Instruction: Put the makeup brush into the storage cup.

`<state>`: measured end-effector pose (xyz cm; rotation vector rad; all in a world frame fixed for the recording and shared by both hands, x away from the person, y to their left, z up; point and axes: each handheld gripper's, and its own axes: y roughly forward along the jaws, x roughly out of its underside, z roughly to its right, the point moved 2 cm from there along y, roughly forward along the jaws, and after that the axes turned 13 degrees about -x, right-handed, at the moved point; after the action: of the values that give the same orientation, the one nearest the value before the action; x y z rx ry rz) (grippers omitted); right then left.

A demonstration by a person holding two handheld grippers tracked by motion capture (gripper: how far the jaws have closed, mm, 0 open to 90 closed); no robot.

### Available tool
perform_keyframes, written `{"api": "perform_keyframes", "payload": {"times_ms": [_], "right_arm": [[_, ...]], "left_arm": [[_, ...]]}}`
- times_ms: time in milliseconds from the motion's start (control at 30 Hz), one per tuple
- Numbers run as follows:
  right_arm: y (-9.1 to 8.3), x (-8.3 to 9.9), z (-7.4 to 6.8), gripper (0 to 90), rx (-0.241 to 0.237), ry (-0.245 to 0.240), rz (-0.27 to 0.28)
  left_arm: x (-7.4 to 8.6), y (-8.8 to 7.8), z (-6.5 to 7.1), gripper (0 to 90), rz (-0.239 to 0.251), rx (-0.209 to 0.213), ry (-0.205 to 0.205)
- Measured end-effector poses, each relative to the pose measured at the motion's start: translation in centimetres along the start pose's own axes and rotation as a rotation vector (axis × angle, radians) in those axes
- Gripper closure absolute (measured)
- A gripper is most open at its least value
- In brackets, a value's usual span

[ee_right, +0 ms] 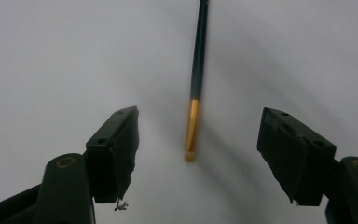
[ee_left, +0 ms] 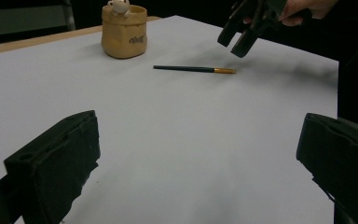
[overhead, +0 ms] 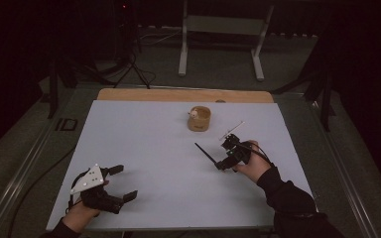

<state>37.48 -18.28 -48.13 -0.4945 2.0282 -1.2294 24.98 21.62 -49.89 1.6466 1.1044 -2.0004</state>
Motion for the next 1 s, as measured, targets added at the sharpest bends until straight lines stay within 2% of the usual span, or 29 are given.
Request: {"api": "perform_keyframes", "payload": {"times_ms": [267, 567, 1000], "right_arm": [[0.4, -1.1, 0.0, 35.5, 0.013, 0.013, -0.055], [0.9, -2.0, 0.4, 45.9, 0.004, 0.037, -0.109], [2.5, -2.8, 0.3, 56.2, 0.018, 0.021, -0.176]], "left_arm": [[0.0, 0.0, 0.0, 0.5, -0.004, 0.001, 0.003], [0.1, 0.1, 0.0, 0.5, -0.007, 0.004, 0.001], [0.1, 0.1, 0.0, 0.5, -0.011, 0.007, 0.002]]}}
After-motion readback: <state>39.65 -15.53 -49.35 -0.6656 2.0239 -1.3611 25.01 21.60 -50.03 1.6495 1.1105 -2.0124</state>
